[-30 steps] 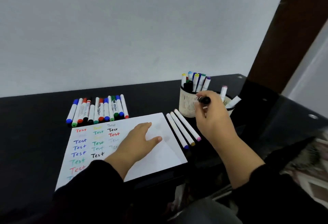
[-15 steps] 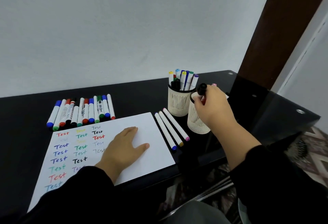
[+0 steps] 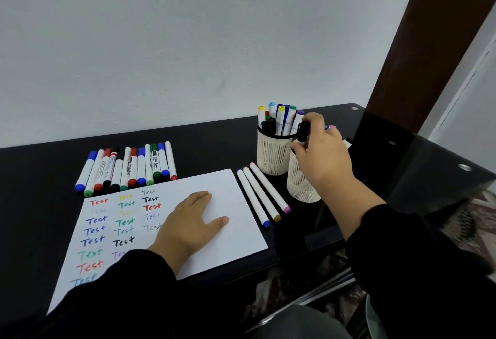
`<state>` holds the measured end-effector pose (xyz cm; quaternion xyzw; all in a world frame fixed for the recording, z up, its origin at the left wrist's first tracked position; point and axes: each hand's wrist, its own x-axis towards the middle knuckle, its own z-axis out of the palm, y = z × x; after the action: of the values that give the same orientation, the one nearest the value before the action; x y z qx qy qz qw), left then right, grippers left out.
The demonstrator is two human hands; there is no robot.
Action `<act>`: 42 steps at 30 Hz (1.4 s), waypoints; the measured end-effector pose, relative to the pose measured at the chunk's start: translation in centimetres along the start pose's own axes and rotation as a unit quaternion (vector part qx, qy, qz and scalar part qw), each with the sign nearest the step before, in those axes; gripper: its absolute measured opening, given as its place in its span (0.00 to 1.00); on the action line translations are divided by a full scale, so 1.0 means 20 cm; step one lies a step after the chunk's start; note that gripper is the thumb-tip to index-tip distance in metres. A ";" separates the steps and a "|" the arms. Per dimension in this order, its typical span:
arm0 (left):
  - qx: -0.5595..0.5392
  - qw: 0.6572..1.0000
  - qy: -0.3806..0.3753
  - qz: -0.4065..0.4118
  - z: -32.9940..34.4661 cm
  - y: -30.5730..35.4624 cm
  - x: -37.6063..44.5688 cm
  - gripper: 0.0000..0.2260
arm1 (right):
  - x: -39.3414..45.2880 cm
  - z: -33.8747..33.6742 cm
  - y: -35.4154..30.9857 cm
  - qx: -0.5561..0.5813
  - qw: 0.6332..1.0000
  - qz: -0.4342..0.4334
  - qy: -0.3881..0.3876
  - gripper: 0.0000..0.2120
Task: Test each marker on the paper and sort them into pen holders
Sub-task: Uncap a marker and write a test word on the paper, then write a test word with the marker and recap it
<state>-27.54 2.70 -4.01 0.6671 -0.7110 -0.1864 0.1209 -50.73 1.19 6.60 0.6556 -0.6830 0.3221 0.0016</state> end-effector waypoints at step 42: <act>0.034 0.995 -0.038 -0.081 -0.22 -0.19 -0.07 0.32 | -0.05 0.37 -0.30 -0.087 0.960 -0.233 -0.128 0.19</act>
<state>-22.19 3.53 -1.49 0.7191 -0.6642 -0.1966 0.0562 -42.03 -0.78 3.02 0.8298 -0.5308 0.1659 0.0466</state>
